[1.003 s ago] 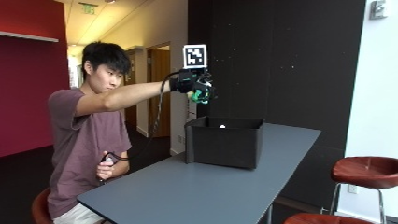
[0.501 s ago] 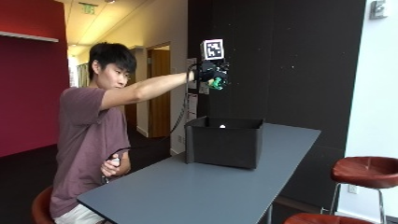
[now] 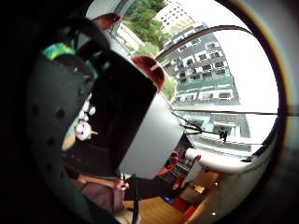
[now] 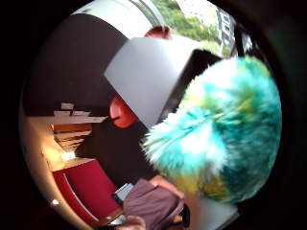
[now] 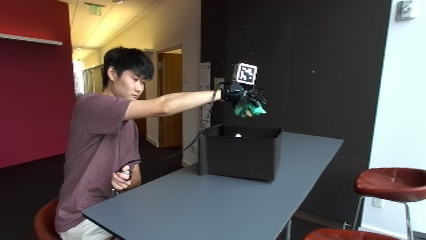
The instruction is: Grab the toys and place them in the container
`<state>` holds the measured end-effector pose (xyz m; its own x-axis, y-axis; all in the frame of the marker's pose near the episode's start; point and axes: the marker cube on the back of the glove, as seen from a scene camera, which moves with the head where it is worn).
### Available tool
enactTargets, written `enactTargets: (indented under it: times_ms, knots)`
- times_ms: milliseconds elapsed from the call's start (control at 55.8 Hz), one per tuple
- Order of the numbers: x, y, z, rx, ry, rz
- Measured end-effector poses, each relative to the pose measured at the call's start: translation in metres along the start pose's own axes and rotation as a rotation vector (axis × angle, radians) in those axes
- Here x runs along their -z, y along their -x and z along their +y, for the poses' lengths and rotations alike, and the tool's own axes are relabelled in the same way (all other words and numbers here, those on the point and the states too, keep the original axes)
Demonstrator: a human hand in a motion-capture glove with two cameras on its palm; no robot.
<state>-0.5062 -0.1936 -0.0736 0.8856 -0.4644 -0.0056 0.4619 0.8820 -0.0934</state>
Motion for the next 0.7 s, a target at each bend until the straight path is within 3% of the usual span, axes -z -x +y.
enactTargets:
  times_ms: [197, 269, 484, 698]
  knots:
    - [-0.009, -0.018, 0.006, -0.044, 0.025, -0.039]
    - [-0.002, -0.013, 0.003, -0.192, -0.004, -0.137]
    - [0.000, -0.045, 0.044, 0.043, -0.143, -0.065]
    - [-0.011, -0.046, 0.080, 0.051, -0.158, -0.061]
